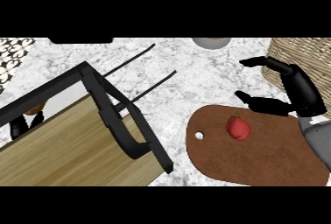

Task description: Pick the bell pepper from the cutting board and place it in the basket

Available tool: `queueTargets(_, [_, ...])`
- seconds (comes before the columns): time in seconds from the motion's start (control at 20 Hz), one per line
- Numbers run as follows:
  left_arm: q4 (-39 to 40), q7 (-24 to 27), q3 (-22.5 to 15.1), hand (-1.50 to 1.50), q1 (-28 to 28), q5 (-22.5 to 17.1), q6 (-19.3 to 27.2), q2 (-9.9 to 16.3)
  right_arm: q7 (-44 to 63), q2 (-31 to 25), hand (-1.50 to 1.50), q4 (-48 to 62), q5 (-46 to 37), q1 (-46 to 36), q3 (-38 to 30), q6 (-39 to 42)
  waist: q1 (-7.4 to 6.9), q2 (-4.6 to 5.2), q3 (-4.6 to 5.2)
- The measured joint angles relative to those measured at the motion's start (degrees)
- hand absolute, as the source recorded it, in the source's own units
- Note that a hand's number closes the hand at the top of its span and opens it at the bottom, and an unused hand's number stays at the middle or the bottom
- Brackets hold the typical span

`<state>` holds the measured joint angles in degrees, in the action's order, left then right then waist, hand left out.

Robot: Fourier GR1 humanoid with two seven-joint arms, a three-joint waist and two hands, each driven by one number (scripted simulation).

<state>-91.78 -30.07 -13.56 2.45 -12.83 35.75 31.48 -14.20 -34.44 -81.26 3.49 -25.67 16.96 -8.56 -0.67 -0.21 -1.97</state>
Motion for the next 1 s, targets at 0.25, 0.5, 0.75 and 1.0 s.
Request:
queueTargets(0.25, [-0.31,-2.91,-0.87,0.0,0.06,0.3,-1.1,0.03,3.8,4.81,-1.5,-0.31,-9.41,-2.44,5.65,-7.85,0.06,-0.04,-0.06])
queueTargets(0.5, [-1.01,-6.13,-1.18,0.0,0.84,0.79,-2.83,0.07,14.99,7.56,-1.5,0.87,-15.1,-6.57,9.38,-9.99,0.56,-0.48,0.07])
queueTargets(0.75, [-2.29,-8.5,-0.71,0.0,2.91,2.12,-4.31,0.05,28.36,3.63,-1.5,3.64,-21.67,-11.03,12.37,-6.24,1.91,-1.73,0.51])
queueTargets(1.0, [-4.17,-4.45,-3.07,0.0,4.02,4.17,-6.18,0.44,42.11,-1.15,-1.5,5.64,-27.52,-17.3,13.75,-0.05,3.2,-2.38,1.01])
